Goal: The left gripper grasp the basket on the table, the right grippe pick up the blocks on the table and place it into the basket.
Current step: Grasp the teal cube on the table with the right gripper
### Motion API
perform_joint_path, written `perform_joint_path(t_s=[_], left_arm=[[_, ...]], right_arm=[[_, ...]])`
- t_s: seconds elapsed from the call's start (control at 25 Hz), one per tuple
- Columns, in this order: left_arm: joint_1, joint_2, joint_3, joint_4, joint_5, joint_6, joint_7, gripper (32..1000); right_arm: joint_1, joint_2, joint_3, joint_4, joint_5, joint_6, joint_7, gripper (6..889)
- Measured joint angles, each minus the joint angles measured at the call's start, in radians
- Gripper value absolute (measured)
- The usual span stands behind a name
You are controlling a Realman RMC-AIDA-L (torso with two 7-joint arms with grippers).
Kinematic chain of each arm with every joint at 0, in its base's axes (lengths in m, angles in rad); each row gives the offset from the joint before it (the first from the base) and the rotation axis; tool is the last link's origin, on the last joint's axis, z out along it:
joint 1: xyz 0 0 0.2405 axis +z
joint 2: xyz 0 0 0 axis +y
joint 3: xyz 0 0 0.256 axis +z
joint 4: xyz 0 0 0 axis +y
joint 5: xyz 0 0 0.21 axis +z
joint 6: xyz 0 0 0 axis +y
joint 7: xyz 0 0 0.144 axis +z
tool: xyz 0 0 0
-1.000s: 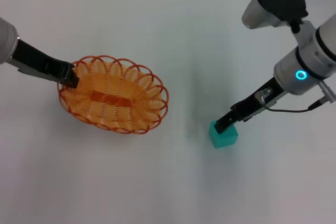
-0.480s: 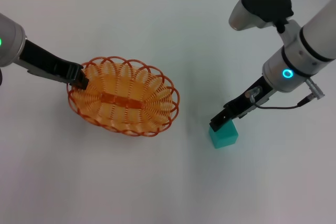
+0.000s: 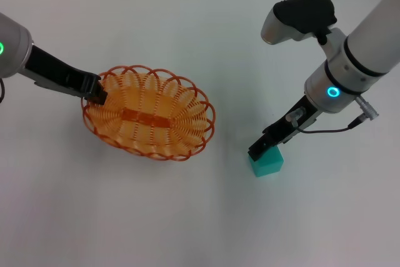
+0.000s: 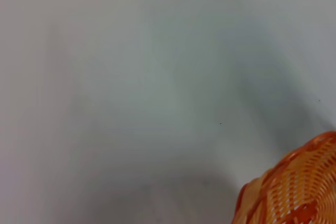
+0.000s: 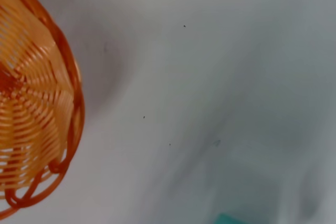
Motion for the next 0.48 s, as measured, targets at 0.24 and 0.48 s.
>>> perform_joint_path(t_s=[0.24,0.48], left_arm=[[-0.001,-0.001,0.009,0.001,0.0,0.002,0.0,77],[-0.002,-0.001,0.023,0.001,0.0,0.009,0.0,77]], right_arm=[[0.006,0.0,-0.049,0.002,0.032,-0.003,0.001,863],[0.025,0.0,-0.069,0.029,0.039,-0.014,0.002,862]])
